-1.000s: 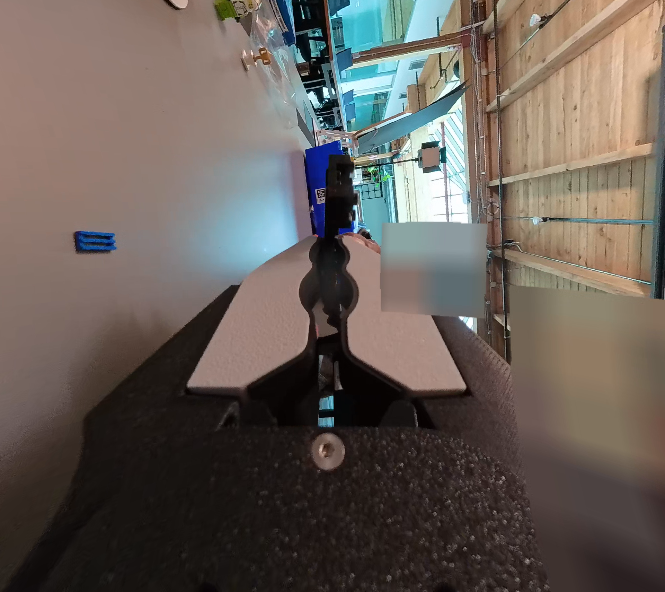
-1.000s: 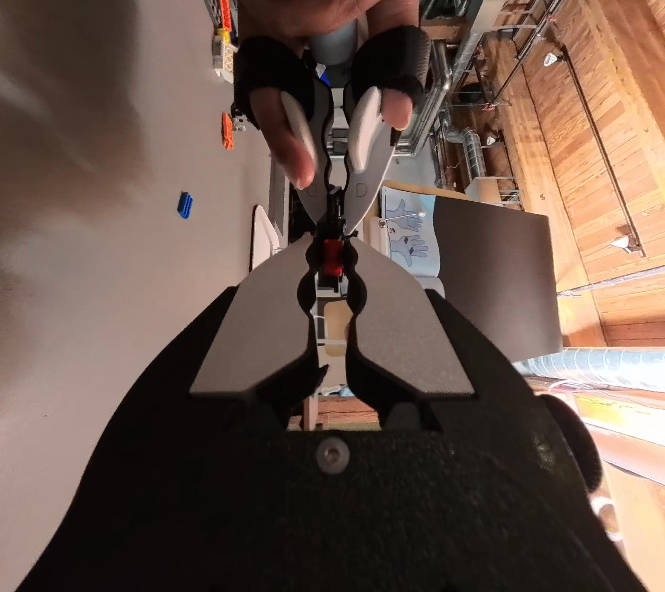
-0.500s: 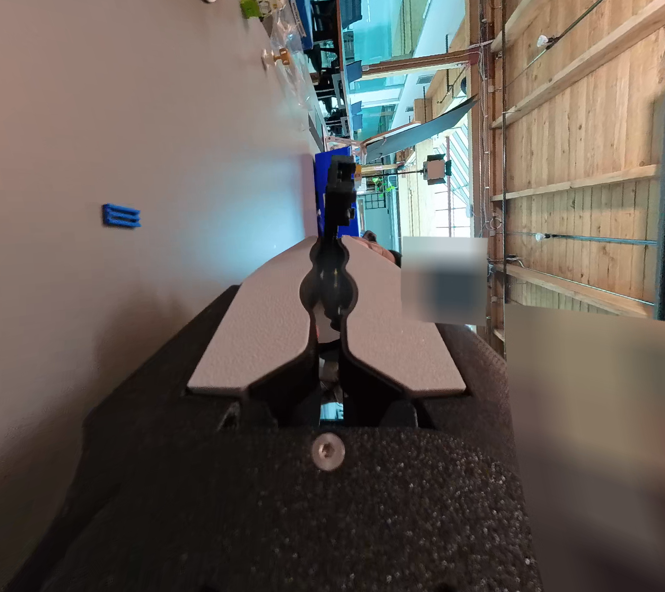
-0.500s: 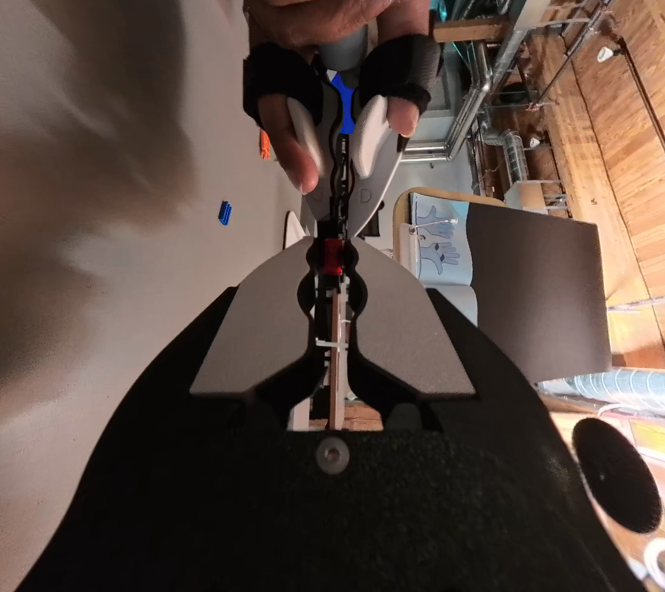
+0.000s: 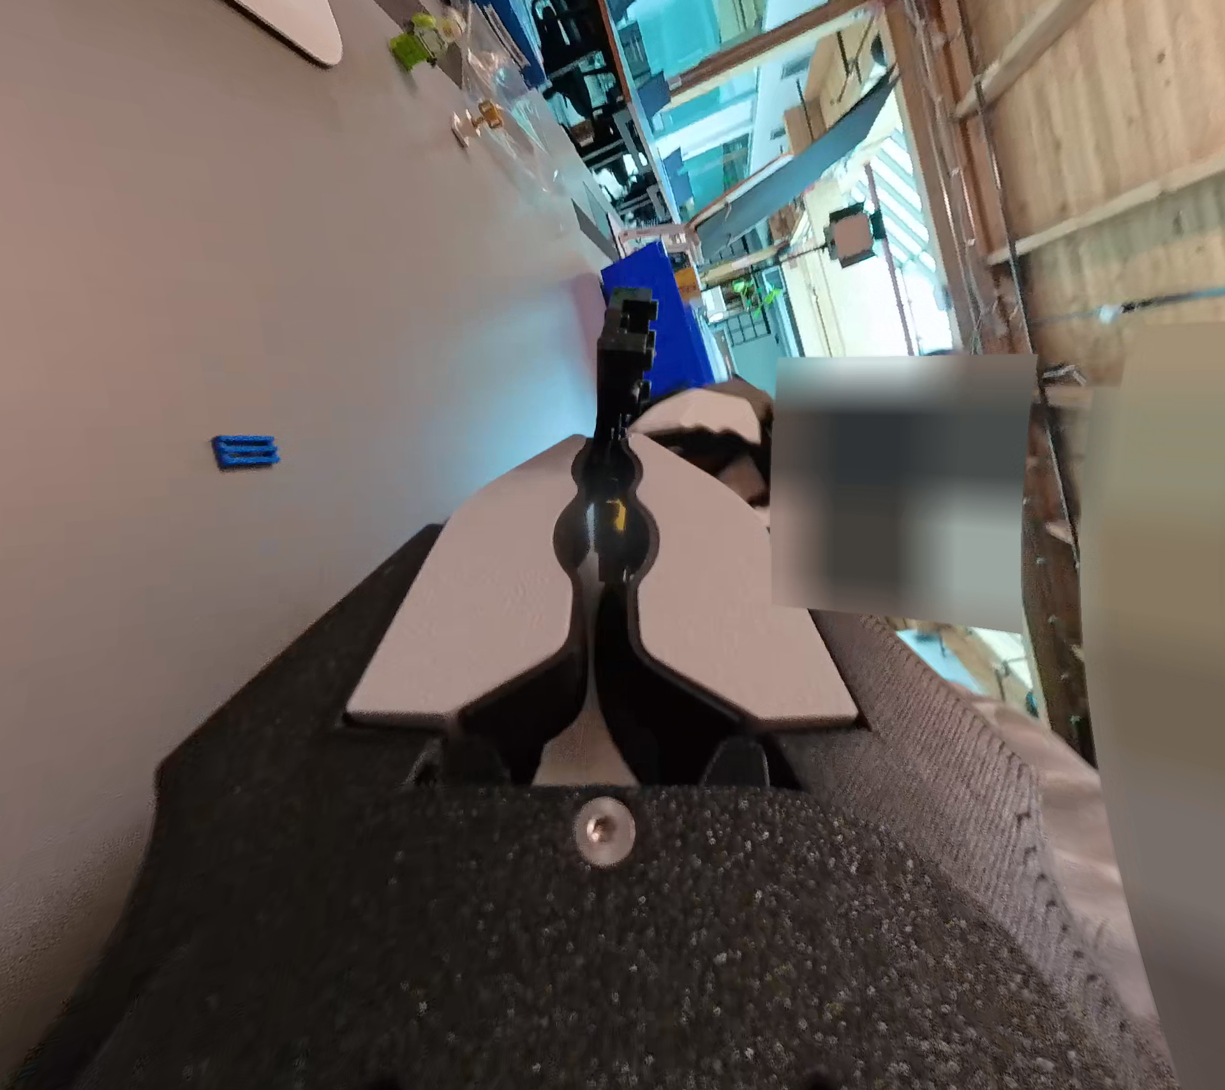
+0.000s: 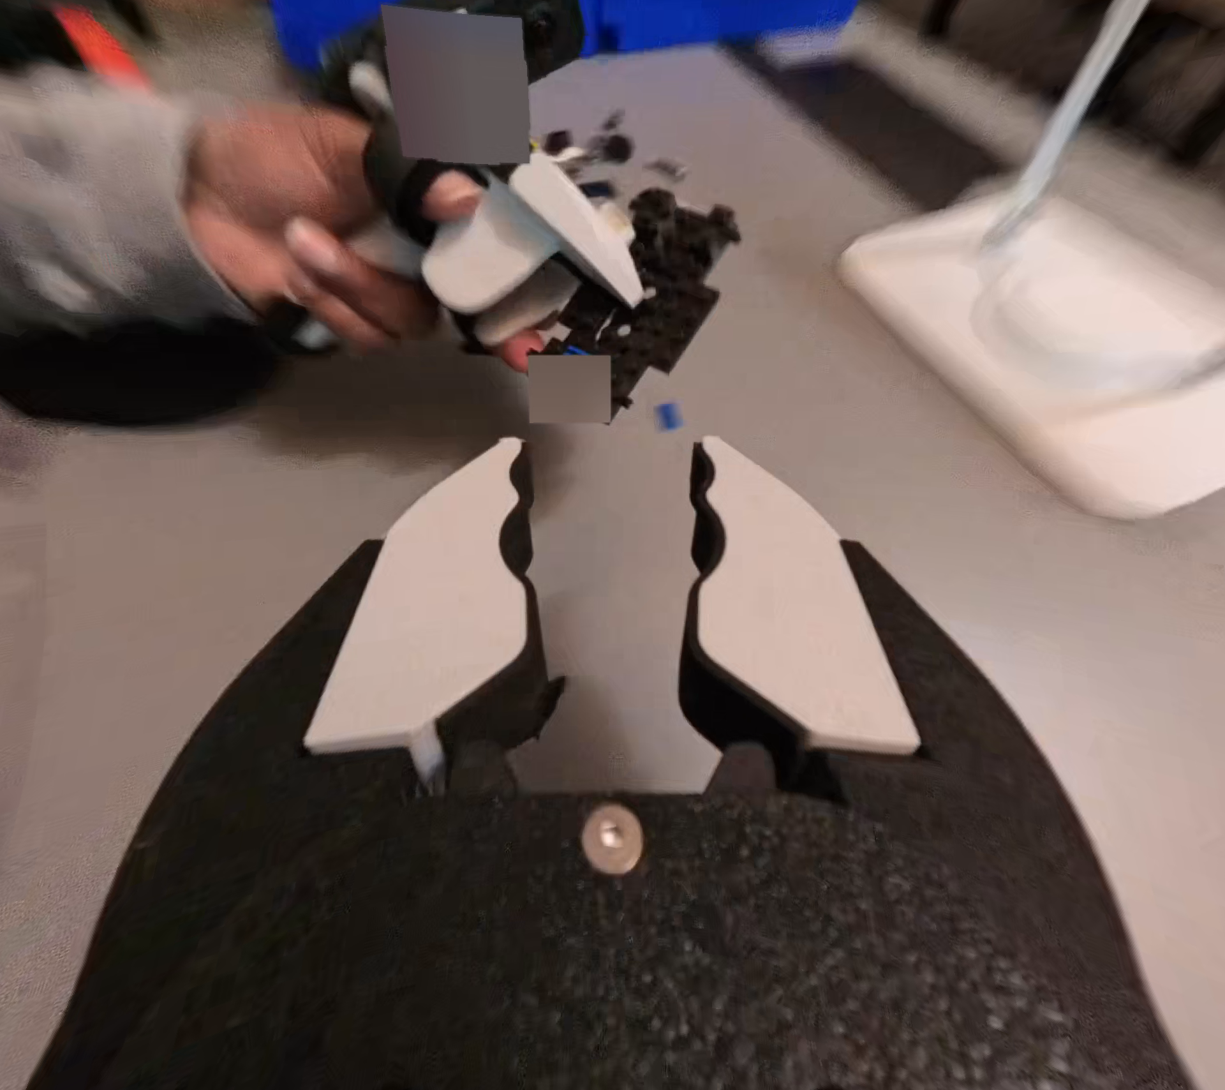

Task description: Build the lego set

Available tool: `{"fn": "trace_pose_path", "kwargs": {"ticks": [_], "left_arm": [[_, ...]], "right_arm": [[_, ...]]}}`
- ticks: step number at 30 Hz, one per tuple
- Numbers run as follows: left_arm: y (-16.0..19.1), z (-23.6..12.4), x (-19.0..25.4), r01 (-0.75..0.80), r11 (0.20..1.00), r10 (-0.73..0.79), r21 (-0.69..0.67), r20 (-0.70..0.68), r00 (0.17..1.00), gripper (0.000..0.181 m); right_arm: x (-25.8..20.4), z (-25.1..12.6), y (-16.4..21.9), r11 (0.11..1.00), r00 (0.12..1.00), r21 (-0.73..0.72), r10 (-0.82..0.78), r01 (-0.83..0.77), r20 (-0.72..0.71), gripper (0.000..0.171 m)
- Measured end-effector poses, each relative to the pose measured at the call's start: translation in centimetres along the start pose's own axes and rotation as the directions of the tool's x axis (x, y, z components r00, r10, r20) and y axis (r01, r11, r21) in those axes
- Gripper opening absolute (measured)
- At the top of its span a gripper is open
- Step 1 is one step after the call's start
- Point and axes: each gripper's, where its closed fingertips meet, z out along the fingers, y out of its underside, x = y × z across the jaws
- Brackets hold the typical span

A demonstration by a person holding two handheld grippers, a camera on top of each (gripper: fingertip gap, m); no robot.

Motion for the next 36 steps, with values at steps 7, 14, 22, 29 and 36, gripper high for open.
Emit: {"fn": "trace_pose_path", "kwargs": {"ticks": [7, 14, 22, 29, 36], "left_arm": [[2.0, 0.2, 1.1, -0.193, 0.979, 0.193, -0.069, -0.014, 0.981, 0.005], [1.8, -0.2, 1.4, -0.279, 0.958, 0.279, -0.070, -0.002, 0.960, 0.005], [2.0, -0.5, 2.7, -0.345, 0.936, 0.342, -0.066, -0.046, 0.938, 0.006], [2.4, -0.9, 4.6, -0.482, 0.875, 0.478, -0.048, -0.073, 0.875, 0.006], [3.6, -1.1, 6.2, -0.618, 0.786, 0.610, -0.029, -0.132, 0.781, 0.007]], "right_arm": [[-2.0, 2.0, 1.1, 0.832, 0.774, -0.170, 0.553, -0.527, 0.308, 0.048], [-2.6, 3.2, 0.4, 0.817, 0.738, -0.168, 0.573, -0.552, 0.358, 0.024], [-3.6, 2.7, -0.4, 0.867, 0.764, -0.098, 0.479, -0.488, 0.432, 0.013], [-4.5, 2.0, -1.2, 0.932, 0.852, 0.013, 0.326, -0.362, 0.411, 0.012], [-5.3, 1.0, -1.5, 0.980, 0.931, 0.097, 0.133, -0.175, 0.341, 0.013]]}}
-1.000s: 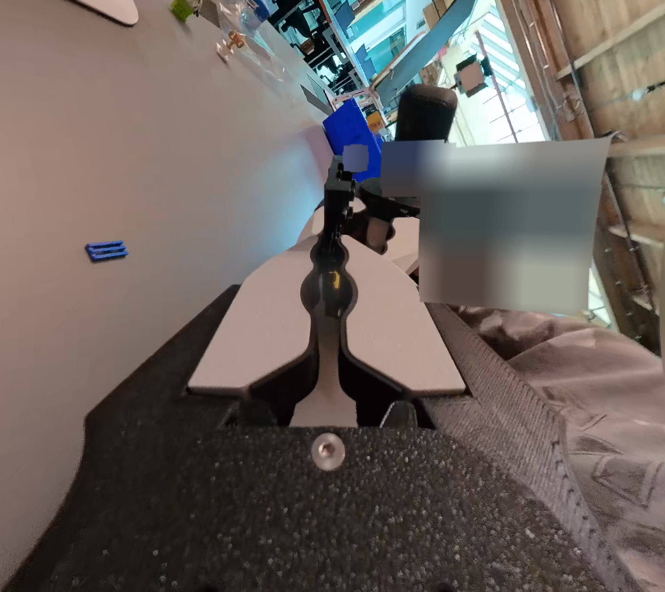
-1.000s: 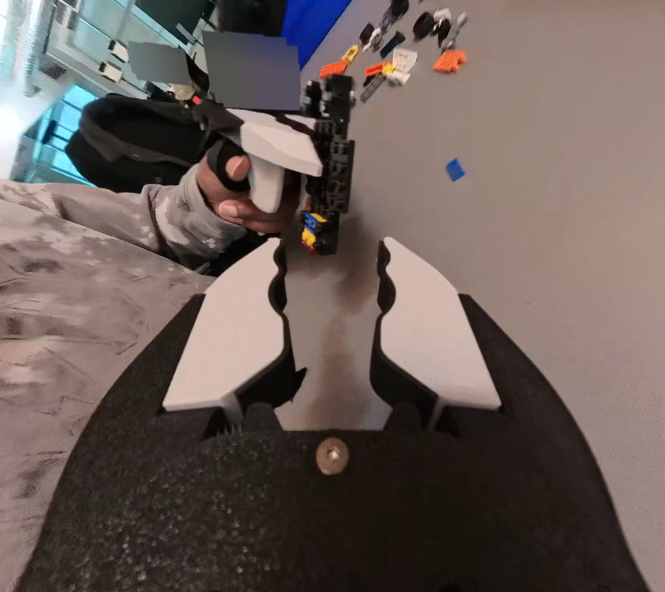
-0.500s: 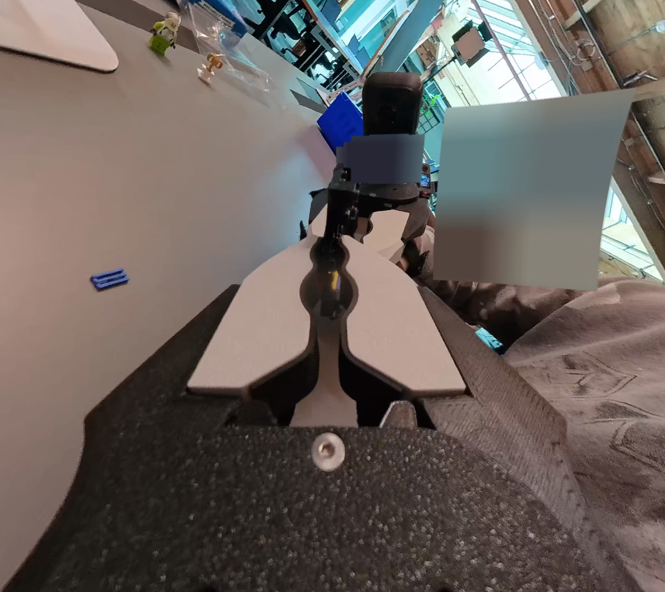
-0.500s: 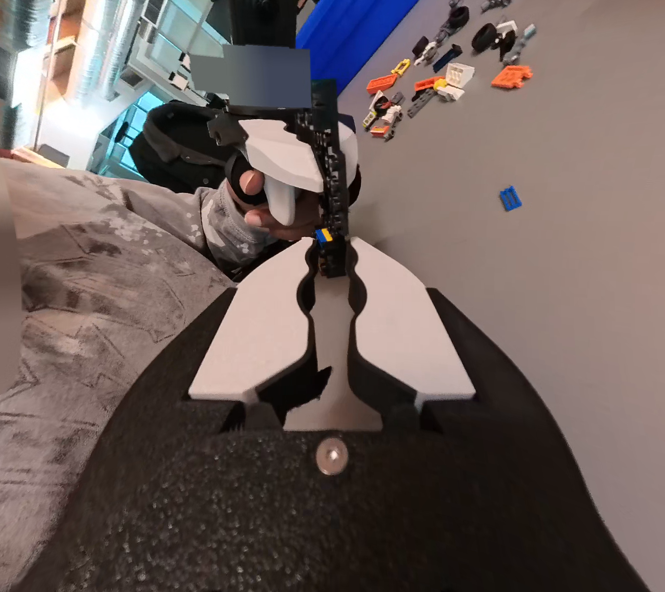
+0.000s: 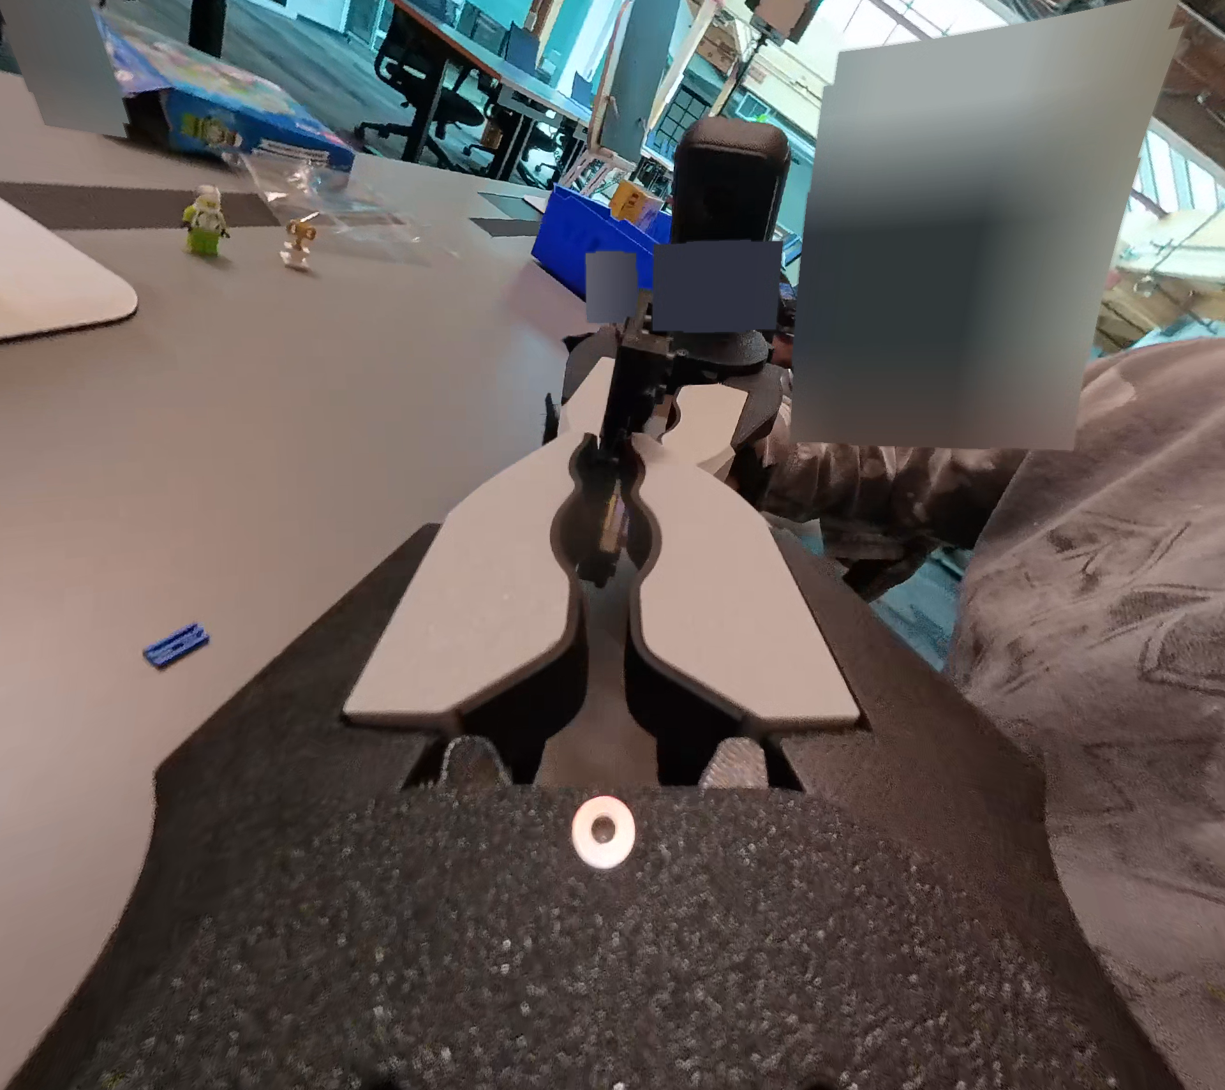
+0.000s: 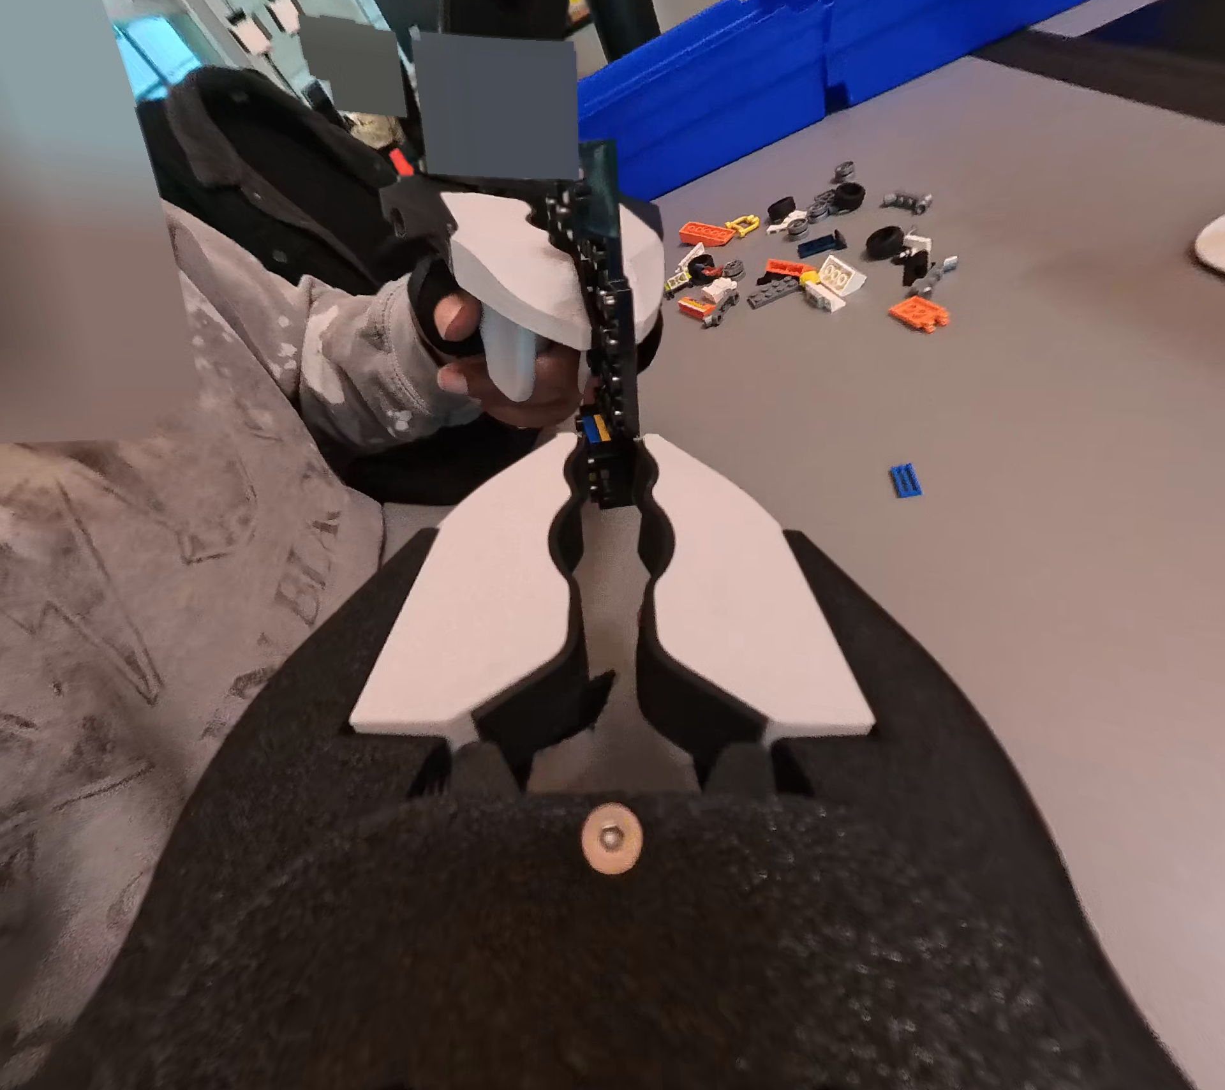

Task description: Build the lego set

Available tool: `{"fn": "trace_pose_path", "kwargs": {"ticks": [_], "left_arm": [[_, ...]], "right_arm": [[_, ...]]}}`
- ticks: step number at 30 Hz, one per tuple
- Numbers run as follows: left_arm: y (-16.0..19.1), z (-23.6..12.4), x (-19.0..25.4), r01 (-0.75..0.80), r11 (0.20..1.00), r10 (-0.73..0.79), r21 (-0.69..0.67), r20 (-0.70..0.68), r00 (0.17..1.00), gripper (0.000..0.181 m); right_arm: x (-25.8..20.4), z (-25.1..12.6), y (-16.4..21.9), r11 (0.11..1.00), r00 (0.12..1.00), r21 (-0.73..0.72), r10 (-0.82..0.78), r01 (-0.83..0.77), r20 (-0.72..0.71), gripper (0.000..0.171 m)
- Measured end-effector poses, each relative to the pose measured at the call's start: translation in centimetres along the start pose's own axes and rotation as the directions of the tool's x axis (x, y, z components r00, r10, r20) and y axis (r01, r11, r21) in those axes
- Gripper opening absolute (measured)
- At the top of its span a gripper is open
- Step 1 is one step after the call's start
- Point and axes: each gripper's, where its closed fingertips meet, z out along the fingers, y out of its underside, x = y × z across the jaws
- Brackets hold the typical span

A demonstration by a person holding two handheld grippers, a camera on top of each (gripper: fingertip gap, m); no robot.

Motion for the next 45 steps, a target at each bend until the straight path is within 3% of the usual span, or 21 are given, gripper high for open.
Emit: {"fn": "trace_pose_path", "kwargs": {"ticks": [6, 14, 24, 32, 45], "left_arm": [[0.2, 0.2, 0.8, -0.148, 0.989, 0.148, -0.002, 0.006, 0.989, 0.006], [0.1, 0.0, 1.6, -0.255, 0.967, 0.255, 0.017, 0.001, 0.967, 0.006], [-0.5, -0.3, 3.1, -0.349, 0.927, 0.356, 0.136, -0.026, 0.934, 0.006], [-0.1, -0.4, 4.3, -0.431, 0.892, 0.441, 0.136, -0.054, 0.896, 0.006], [0.3, -0.4, 4.3, -0.451, 0.884, 0.459, 0.125, -0.049, 0.887, 0.006]], "right_arm": [[-0.5, -0.4, -0.2, 0.989, 0.988, -0.013, -0.145, 0.145, -0.057, 0.019], [-1.2, -0.3, -0.3, 0.981, 0.980, 0.028, -0.193, 0.194, -0.047, 0.014], [-2.2, -0.7, -1.0, 0.941, 0.943, 0.087, -0.320, 0.328, -0.087, 0.015], [-3.1, -0.9, -0.8, 0.930, 0.937, 0.110, -0.345, 0.350, -0.057, 0.013], [-3.1, -0.9, -0.4, 0.939, 0.946, 0.112, -0.319, 0.324, -0.059, 0.013]]}}
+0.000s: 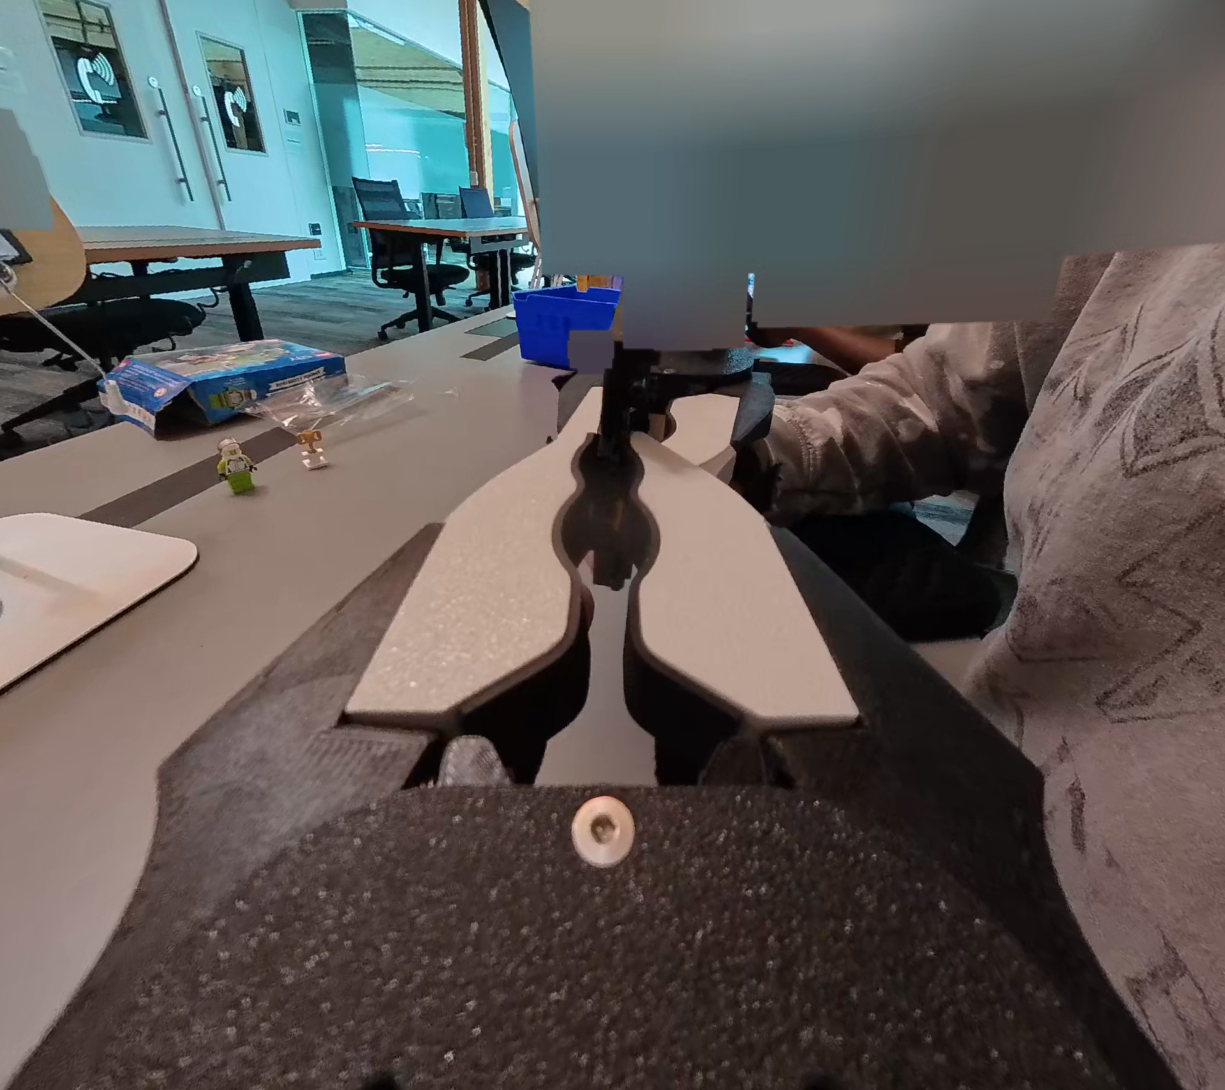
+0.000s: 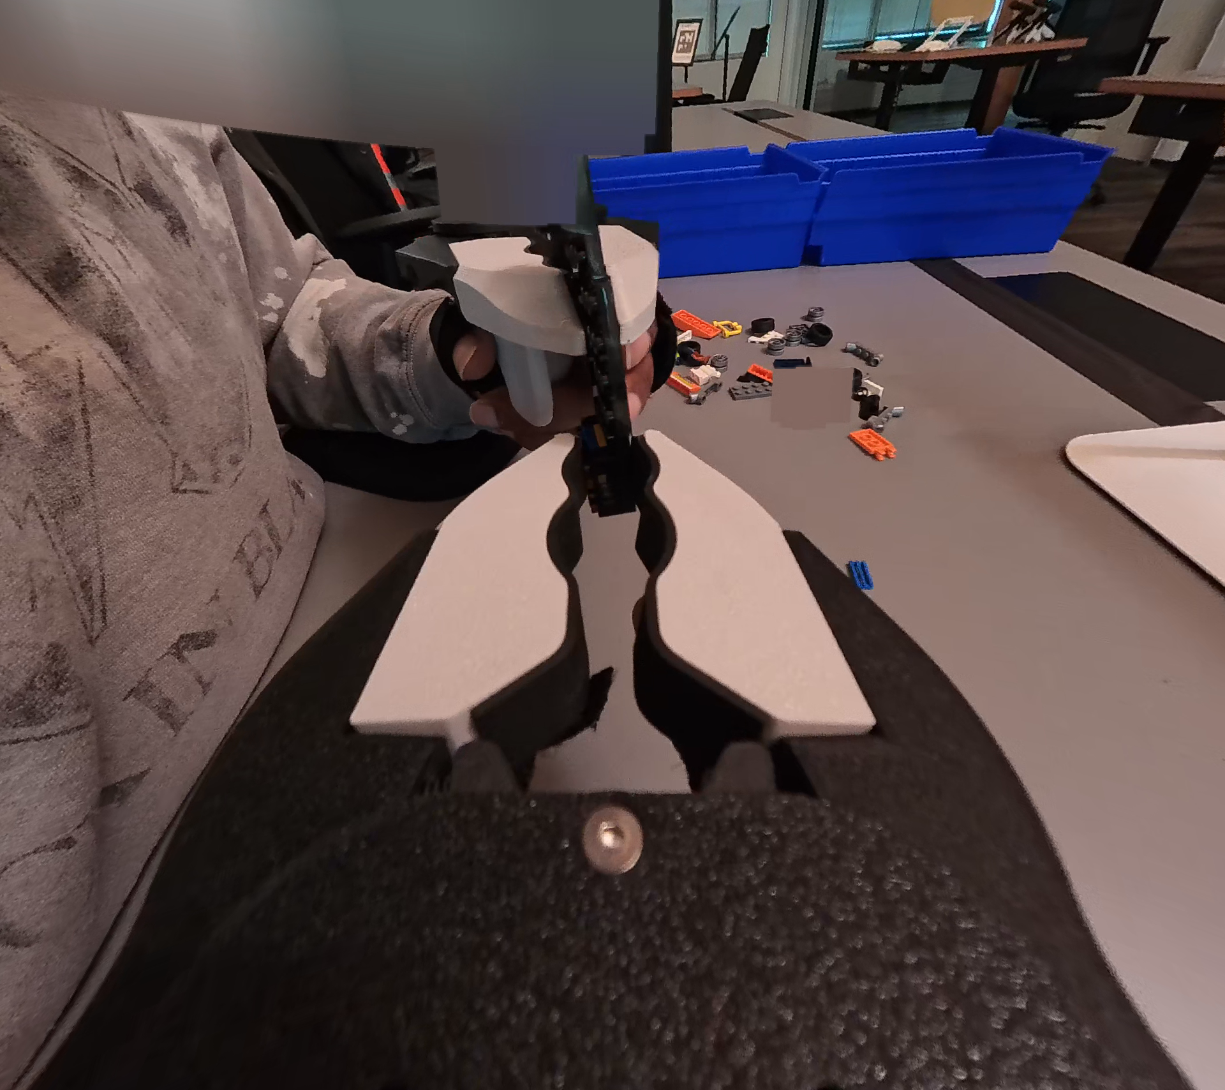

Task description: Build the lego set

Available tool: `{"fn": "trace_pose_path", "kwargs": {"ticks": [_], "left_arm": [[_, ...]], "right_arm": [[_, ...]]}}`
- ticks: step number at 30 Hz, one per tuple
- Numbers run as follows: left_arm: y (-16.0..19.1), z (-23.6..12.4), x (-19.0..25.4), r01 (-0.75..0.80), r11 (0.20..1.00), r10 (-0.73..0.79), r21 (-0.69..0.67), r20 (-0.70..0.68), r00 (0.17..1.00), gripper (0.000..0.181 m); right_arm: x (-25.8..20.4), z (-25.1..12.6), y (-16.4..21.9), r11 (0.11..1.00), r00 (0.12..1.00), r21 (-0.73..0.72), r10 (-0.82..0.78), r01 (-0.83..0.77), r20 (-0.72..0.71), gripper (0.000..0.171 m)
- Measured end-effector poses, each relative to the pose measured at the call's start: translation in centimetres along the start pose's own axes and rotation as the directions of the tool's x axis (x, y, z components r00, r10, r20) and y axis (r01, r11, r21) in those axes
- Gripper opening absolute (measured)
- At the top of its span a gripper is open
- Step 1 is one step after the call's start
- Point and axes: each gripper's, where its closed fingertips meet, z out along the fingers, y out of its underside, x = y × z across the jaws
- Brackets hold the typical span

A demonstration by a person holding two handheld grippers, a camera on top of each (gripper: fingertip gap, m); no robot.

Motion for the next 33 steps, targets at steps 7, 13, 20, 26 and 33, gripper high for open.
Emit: {"fn": "trace_pose_path", "kwargs": {"ticks": [7, 13, 20, 26, 33], "left_arm": [[0.3, 0.1, -0.5, -0.018, 0.999, 0.019, -0.030, 0.029, 0.999, 0.006], [0.8, 0.3, -0.2, -0.042, 0.997, 0.043, -0.057, 0.022, 0.999, 0.006], [1.0, 0.2, 0.4, -0.058, 0.997, 0.058, -0.056, -0.016, 0.998, 0.005], [0.8, 0.0, 0.5, -0.066, 0.997, 0.064, -0.051, -0.034, 0.997, 0.005], [0.8, 0.0, 0.5, -0.034, 0.998, 0.032, -0.051, -0.050, 0.998, 0.007]], "right_arm": [[0.5, 0.1, 0.1, 0.998, 0.996, -0.014, -0.055, 0.054, -0.065, 0.015], [0.5, -0.1, -0.2, 0.993, 0.990, -0.044, -0.111, 0.108, -0.081, 0.019], [-0.1, 0.0, -0.1, 0.986, 0.989, -0.076, -0.148, 0.146, -0.028, 0.017], [-0.3, 0.0, 0.0, 0.978, 0.983, -0.102, -0.183, 0.183, 0.005, 0.014], [-0.1, 0.1, 0.1, 0.974, 0.980, -0.109, -0.199, 0.197, -0.002, 0.012]]}}
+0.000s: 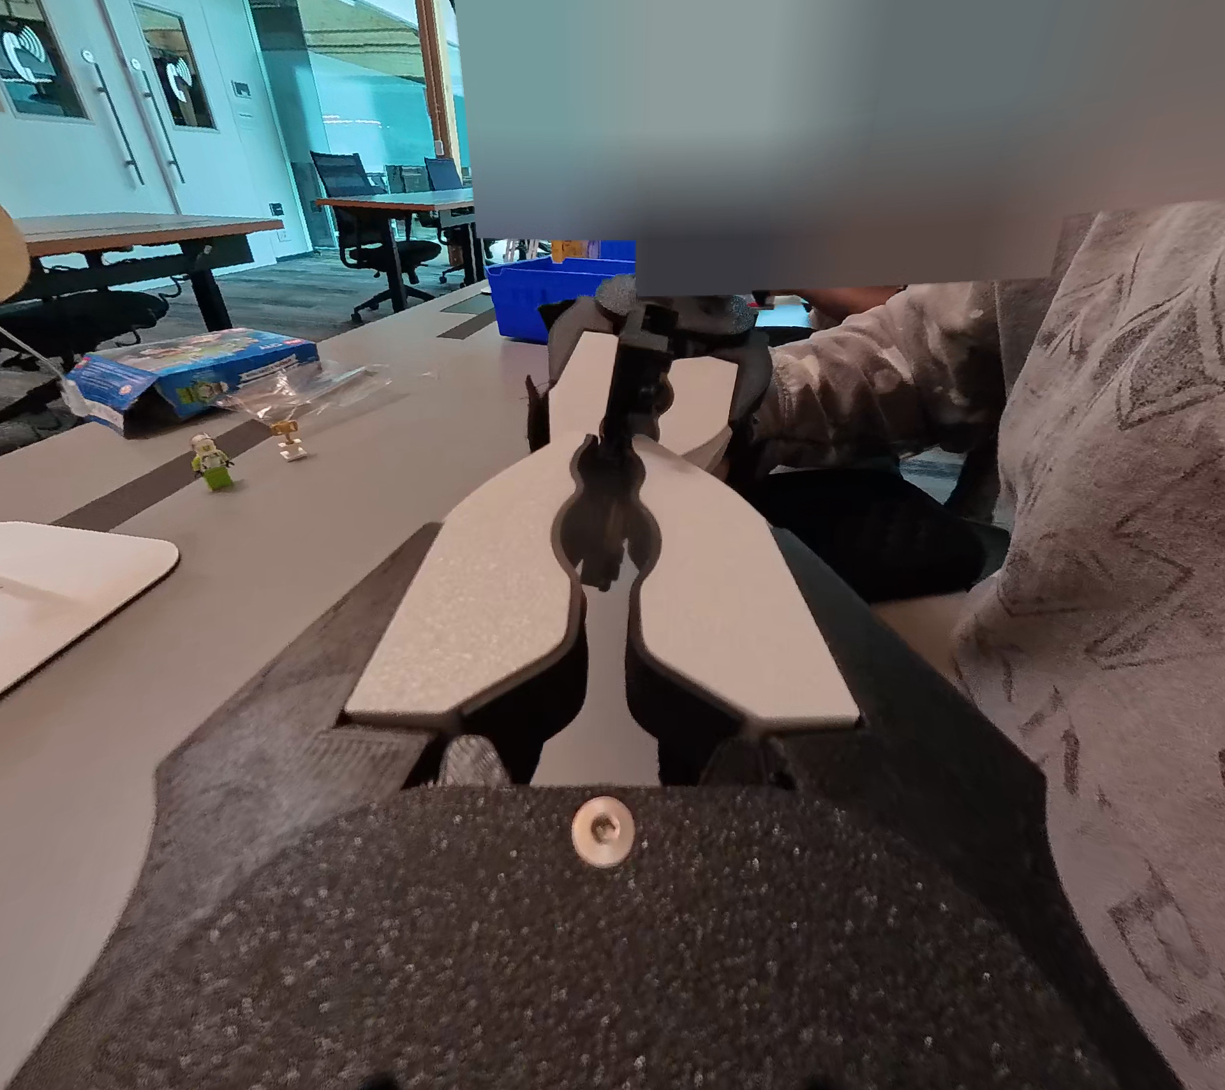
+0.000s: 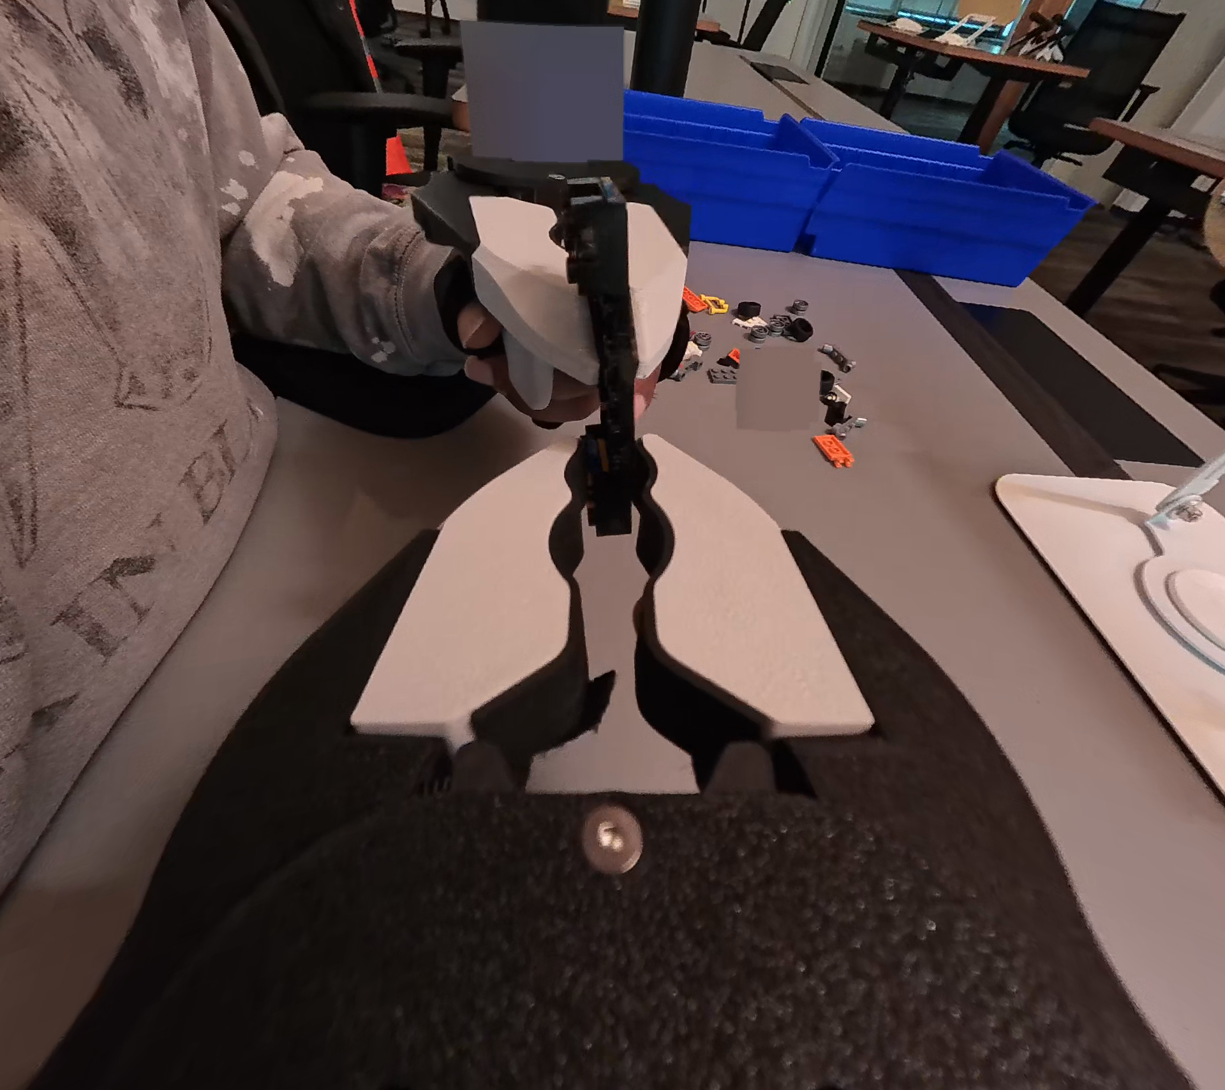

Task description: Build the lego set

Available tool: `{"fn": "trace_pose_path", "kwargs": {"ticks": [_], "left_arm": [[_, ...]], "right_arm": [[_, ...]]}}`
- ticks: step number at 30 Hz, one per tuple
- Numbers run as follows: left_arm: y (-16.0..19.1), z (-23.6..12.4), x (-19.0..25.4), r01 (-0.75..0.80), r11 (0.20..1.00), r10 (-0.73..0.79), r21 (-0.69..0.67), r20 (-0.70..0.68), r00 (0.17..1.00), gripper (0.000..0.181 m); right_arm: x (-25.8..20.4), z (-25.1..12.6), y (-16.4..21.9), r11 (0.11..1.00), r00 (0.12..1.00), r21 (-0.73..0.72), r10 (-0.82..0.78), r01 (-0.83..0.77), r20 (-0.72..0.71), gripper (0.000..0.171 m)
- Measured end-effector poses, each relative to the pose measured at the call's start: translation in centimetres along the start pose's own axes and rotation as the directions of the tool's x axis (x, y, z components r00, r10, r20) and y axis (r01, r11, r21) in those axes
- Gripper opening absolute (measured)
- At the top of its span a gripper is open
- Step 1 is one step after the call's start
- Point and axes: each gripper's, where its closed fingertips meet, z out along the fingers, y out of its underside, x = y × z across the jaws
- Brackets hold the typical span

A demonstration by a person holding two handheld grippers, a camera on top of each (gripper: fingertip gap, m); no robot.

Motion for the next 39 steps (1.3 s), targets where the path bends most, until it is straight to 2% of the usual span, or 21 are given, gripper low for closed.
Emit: {"fn": "trace_pose_path", "kwargs": {"ticks": [19, 23, 35, 39], "left_arm": [[0.0, 0.0, -0.1, 0.066, 0.998, -0.065, 0.018, -0.033, 0.997, 0.007], [-0.2, -0.2, -0.2, 0.087, 0.996, -0.086, 0.035, -0.032, 0.996, 0.005], [-0.7, -0.2, 0.2, 0.074, 0.995, -0.071, 0.066, -0.047, 0.996, 0.005], [-0.9, -0.3, 0.2, 0.071, 0.994, -0.067, 0.082, -0.052, 0.996, 0.005]], "right_arm": [[0.0, 0.2, 0.1, 1.000, 1.000, 0.004, 0.003, -0.003, 0.007, 0.011], [0.1, 0.4, -0.3, 0.999, 0.998, 0.009, -0.045, 0.045, -0.032, 0.021], [-0.3, 0.7, -0.6, 1.000, 1.000, 0.009, -0.025, 0.025, 0.001, 0.024], [-0.8, 1.2, -0.4, 1.000, 1.000, 0.007, -0.010, 0.010, 0.028, 0.034]]}}
